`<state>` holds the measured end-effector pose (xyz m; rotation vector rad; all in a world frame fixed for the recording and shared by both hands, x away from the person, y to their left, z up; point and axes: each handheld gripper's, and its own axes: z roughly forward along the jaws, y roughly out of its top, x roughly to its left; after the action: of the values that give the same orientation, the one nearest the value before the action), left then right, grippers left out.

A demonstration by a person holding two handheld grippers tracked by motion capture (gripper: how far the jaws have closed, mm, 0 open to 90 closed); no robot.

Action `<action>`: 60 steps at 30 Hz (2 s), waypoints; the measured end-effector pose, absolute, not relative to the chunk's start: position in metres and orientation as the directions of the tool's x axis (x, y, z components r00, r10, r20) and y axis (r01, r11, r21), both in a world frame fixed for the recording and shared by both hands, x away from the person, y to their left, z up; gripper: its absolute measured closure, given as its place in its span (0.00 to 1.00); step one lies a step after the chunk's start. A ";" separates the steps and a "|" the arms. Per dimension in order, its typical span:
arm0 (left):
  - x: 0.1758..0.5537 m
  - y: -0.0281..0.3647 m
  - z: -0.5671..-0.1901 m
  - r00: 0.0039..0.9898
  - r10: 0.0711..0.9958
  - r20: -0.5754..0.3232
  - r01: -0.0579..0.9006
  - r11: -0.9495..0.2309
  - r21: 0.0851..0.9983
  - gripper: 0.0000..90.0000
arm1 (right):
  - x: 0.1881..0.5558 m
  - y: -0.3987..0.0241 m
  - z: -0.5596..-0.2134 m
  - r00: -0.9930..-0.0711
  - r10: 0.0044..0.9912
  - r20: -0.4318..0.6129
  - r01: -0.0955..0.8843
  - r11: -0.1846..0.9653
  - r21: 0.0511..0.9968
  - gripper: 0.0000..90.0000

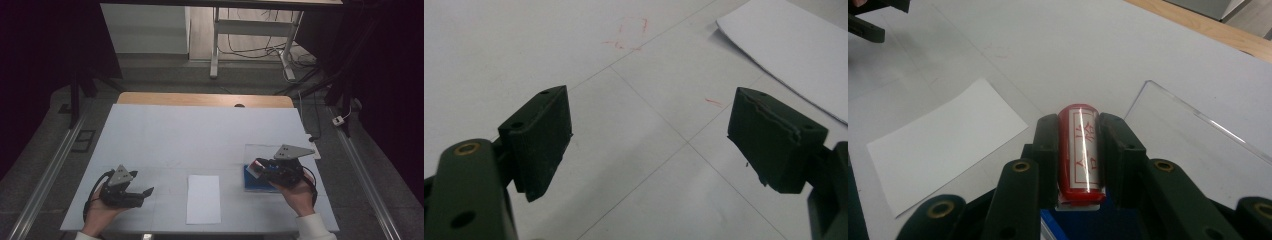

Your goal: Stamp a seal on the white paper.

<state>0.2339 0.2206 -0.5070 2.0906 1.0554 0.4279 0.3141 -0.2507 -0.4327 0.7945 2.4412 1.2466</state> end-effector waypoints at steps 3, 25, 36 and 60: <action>0.234 0.221 -0.507 0.606 0.795 -0.034 0.547 -0.385 0.744 0.20 | 0.313 -0.247 -0.434 -0.812 0.584 -0.009 0.340 0.484 0.806 0.78; 0.234 0.221 -0.507 0.604 0.796 -0.035 0.548 -0.383 0.744 0.20 | 0.305 -0.214 -0.440 -0.853 0.521 -0.032 0.303 0.543 0.783 0.78; 0.234 0.220 -0.507 0.605 0.796 -0.033 0.547 -0.386 0.743 0.20 | 0.301 -0.195 -0.445 -0.882 0.471 -0.030 0.278 0.569 0.774 0.78; 0.234 0.220 -0.507 0.607 0.794 -0.031 0.548 -0.390 0.740 0.20 | 0.293 -0.167 -0.454 -0.902 0.431 -0.029 0.264 0.604 0.752 0.78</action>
<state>0.2343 0.2200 -0.5068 2.0964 1.0542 0.4276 0.2934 -0.1669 -0.4543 0.5756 2.6227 1.1792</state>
